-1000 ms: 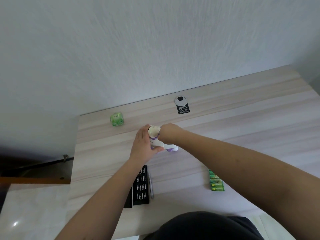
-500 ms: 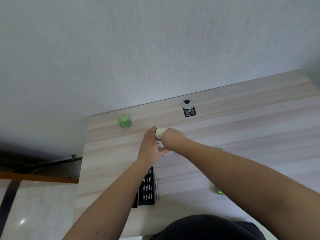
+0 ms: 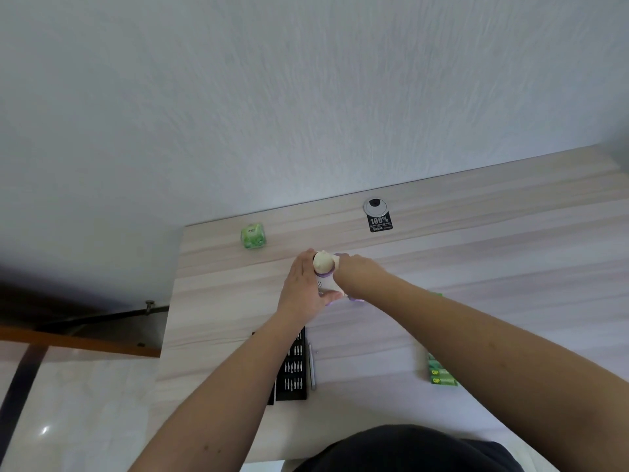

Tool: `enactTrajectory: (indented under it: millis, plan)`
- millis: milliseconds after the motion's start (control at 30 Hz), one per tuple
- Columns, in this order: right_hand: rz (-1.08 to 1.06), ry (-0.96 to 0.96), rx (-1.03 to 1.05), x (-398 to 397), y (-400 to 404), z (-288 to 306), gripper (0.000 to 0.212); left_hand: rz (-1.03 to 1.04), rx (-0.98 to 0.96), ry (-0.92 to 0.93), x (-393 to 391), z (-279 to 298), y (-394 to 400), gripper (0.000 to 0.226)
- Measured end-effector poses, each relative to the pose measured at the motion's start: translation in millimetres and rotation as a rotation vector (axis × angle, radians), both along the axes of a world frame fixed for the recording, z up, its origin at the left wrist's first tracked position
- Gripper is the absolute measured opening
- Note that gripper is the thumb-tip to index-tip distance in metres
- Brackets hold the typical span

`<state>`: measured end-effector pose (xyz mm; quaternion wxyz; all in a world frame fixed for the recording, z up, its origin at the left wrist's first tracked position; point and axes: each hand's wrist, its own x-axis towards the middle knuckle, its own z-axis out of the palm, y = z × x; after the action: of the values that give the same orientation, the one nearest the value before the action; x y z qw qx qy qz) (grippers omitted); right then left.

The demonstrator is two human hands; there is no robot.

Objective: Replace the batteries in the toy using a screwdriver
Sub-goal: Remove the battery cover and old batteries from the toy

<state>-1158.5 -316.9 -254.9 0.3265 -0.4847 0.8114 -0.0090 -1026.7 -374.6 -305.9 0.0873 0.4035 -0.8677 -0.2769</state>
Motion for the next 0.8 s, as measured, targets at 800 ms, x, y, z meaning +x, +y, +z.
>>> enactTrajectory:
  millis: [800]
  plan:
    - [-0.384,-0.586,-0.152,-10.5,123.3,-90.5,0.026,0.058,0.078,0.074,0.8,-4.3,-0.1,0.1]
